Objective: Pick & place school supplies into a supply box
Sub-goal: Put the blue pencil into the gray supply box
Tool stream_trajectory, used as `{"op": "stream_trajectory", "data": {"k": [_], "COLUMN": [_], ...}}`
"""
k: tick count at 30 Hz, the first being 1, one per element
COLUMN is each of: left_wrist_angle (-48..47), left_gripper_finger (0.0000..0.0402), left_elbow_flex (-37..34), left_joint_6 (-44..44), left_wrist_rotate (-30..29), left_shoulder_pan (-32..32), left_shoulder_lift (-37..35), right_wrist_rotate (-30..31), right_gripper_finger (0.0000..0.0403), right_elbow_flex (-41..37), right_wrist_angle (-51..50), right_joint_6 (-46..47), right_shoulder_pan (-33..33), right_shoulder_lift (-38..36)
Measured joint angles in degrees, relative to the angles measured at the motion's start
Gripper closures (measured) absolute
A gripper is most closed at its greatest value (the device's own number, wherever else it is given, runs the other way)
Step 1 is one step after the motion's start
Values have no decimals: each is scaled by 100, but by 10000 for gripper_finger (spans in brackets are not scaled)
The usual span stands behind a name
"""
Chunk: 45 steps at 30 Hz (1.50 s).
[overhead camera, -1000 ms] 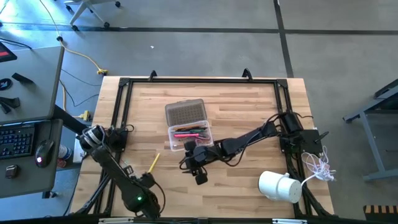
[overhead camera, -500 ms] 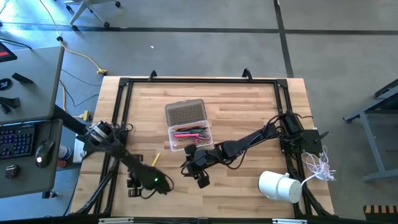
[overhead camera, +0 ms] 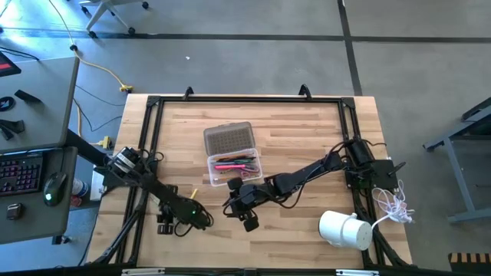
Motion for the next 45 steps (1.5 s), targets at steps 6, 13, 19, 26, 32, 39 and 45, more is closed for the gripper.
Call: {"op": "stream_trajectory", "data": {"k": [6, 13, 19, 26, 32, 39, 45], "left_wrist_angle": [256, 439, 420, 443, 564, 1843, 2335], "left_gripper_finger": [204, 208, 237, 352, 373, 379, 379], "left_elbow_flex": [-46, -48, -48, -22, 379, 1171, 1525], "left_joint_6": [367, 1059, 1161, 610, -480, -630, -1302], "left_wrist_rotate": [-104, -347, -437, -516, -443, -964, -2157], "left_shoulder_pan": [-9, -11, -13, -7, -11, -11, 34], "left_shoulder_lift": [0, -15, -15, -16, -17, -25, -9], "right_wrist_rotate": [0, 0, 0, 0, -599, -675, -651], "right_gripper_finger": [226, 228, 230, 232, 242, 254, 250], "right_elbow_flex": [0, 0, 0, 0, 0, 2, 3], "right_wrist_angle": [0, 0, -2, -38, -153, -724, -922], "right_joint_6": [0, 0, 0, 1, 304, 305, 499], "right_shoulder_pan": [0, 0, 0, 0, 47, 177, 355], "right_shoulder_lift": [0, 1, 0, 2, -38, -392, -385]}}
